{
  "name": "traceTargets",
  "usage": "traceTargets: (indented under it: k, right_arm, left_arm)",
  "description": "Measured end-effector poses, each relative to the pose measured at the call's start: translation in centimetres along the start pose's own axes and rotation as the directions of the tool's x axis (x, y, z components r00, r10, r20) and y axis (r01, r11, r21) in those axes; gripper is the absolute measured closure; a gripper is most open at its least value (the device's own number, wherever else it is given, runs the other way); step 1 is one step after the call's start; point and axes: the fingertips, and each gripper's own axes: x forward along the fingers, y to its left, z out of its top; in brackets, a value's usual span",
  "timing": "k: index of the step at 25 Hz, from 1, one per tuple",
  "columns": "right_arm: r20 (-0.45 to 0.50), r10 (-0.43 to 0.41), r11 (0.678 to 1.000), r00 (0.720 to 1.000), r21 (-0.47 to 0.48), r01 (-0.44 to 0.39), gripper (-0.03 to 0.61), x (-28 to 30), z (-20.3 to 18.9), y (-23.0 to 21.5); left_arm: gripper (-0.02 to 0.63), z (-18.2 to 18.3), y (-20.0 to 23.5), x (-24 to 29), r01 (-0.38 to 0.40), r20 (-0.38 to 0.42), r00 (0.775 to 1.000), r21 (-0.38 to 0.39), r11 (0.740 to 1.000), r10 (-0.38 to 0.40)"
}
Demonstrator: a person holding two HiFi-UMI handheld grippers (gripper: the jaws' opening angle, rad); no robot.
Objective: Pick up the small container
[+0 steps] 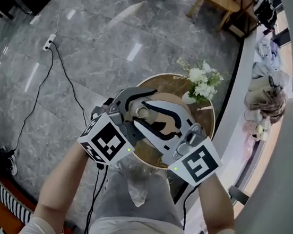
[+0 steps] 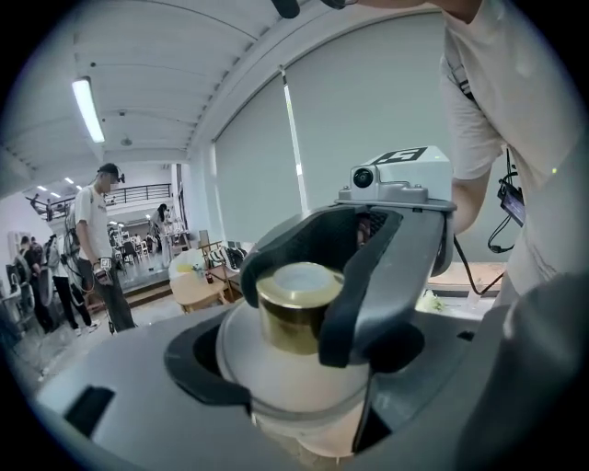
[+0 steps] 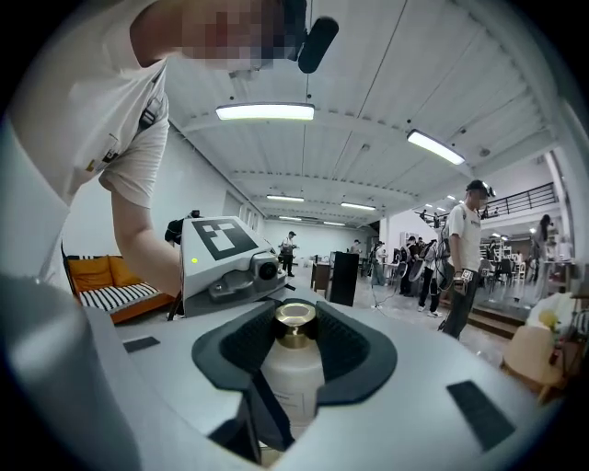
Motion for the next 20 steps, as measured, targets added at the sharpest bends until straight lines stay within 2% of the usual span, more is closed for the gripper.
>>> traceTargets:
  k: [4,10,14,20]
  right_arm:
    - [0.016,-0.003,1.000,1.000,-0.010,0.003,0.443,-1.1,5.1,0.0]
    - [0.040,0.001,0.997,0.999,-0.077,0.002,0.443,-3.3,11.8,0.9]
    - [0.056,-0.028,0.994,0.998,-0.100,0.034,0.443,-4.0,15.6,1.6]
    - [0.053,-0.040,0.991,0.998,-0.127,0.046,0.443,-6.2,19.7,3.6]
  left_arm:
    - [0.265,4.6,0.1,-1.9,-0.006,0.006,1.000,0.014,1.000,0.006]
    - [0.265,11.2,-0.6,-4.6,-0.019,0.041,0.999,0.038,0.999,0.018]
    - [0.265,14.8,-0.7,-6.7,-0.031,0.061,0.998,0.070,0.997,0.026]
    - [0.265,18.9,-3.0,-8.6,-0.038,0.068,0.997,0.101,0.994,0.032]
